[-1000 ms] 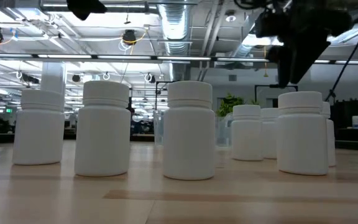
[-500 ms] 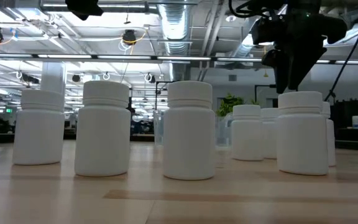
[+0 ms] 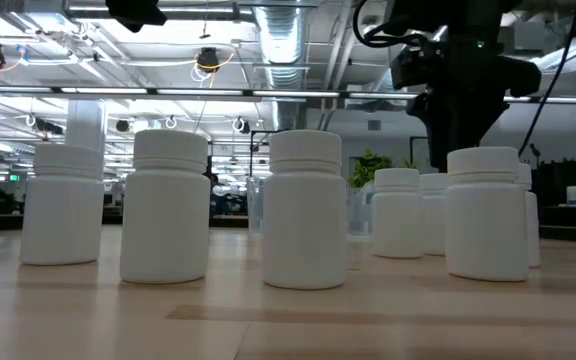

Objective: Pick and place pill bottles into a basket
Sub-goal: Put the white medicine bottle into the transparent bin

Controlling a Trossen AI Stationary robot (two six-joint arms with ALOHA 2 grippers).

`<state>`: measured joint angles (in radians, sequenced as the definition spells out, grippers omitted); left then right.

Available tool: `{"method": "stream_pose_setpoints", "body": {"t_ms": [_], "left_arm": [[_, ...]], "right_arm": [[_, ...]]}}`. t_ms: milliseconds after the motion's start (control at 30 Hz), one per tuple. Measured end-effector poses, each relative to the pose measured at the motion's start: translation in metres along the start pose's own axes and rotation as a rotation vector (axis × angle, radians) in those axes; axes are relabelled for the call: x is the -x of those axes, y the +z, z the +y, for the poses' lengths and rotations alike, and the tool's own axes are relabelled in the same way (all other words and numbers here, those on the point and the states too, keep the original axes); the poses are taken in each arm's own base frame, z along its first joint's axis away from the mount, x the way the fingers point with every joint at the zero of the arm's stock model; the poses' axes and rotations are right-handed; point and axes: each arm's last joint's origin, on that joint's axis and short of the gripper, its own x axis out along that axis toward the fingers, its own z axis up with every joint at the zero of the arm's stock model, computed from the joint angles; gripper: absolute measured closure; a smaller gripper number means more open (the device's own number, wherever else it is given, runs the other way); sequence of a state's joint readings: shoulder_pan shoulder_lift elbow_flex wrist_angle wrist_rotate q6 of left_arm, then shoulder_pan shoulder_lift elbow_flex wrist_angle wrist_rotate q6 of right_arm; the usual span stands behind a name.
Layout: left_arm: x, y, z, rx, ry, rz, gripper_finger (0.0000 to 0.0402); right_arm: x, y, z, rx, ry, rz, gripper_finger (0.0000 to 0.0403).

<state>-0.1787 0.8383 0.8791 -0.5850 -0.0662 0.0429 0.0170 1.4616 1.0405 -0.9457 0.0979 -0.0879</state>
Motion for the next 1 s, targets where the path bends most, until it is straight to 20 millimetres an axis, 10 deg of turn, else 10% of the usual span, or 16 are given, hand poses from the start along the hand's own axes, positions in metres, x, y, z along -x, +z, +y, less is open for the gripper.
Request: {"method": "stream_pose_setpoints", "body": {"t_ms": [1000], "left_arm": [[0.0,0.0,0.0,0.004,0.0,0.001,0.0123]], "right_arm": [[-0.01,0.005,-0.012,0.067,0.017,-0.012,0.0147]]}}
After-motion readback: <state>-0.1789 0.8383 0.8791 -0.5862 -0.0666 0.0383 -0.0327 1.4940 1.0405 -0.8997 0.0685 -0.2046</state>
